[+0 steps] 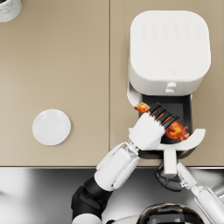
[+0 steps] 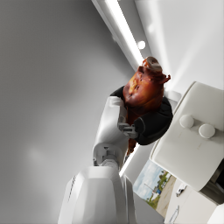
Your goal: Pick up the drumstick and place it into the air fryer
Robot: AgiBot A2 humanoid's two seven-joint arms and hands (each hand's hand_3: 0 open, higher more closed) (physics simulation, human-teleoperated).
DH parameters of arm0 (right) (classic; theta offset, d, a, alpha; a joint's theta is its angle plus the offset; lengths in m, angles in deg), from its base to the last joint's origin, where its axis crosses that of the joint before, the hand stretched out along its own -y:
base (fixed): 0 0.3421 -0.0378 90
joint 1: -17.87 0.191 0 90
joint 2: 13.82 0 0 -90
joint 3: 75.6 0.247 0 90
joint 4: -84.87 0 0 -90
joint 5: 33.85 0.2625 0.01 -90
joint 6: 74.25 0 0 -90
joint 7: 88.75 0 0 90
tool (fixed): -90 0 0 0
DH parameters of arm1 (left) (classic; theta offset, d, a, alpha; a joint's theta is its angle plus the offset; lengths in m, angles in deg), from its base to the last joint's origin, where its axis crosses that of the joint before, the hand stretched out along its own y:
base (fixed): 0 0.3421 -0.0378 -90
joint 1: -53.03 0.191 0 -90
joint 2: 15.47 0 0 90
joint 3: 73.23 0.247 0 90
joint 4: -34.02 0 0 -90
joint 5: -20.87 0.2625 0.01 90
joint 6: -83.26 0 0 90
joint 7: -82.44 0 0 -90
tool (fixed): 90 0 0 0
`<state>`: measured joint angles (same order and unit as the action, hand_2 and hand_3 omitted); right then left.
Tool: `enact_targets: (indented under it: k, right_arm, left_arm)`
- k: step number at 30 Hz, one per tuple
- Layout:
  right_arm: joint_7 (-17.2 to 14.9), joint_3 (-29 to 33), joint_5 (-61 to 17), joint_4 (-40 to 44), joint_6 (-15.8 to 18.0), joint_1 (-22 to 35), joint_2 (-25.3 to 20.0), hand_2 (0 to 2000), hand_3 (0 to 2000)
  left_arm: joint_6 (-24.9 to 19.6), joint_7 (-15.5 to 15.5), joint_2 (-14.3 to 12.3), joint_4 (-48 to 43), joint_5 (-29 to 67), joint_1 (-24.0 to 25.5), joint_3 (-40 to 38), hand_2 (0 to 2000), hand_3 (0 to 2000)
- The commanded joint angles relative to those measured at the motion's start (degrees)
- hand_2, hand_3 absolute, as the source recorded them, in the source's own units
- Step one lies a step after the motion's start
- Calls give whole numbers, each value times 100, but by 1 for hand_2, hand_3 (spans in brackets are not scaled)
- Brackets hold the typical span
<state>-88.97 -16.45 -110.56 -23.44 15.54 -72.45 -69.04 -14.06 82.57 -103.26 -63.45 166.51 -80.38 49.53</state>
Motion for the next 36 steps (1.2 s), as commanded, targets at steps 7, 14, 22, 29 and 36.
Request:
enact_targets:
  k: [7, 14, 22, 29, 36]
  right_arm:
    - [0, -1, 0, 0, -1, 0, 1, 2000, 2000]
    - [-5, 22, 0, 6, 103, 2, -6, 2000, 2000]
    - [-3, 122, 5, 26, 519, -2, -5, 2000, 2000]
    - [-12, -834, 4, -940, 572, 295, -825, 2000, 2000]
    - [-5, 324, -3, -416, 994, 923, -1964, 2000, 2000]
  left_arm:
    - [257, -11, 182, 743, 2, -407, 478, 0, 1020]
    - [638, -15, 2083, -1252, 5, 1483, -572, 0, 0]
    - [724, -14, 3175, -2143, 4, 3480, -2811, 0, 0]
    - [731, -14, 3103, -2163, 4, 3763, -3155, 0, 0]
    - [733, -14, 3105, -2199, 3, 3982, -3619, 0, 0]
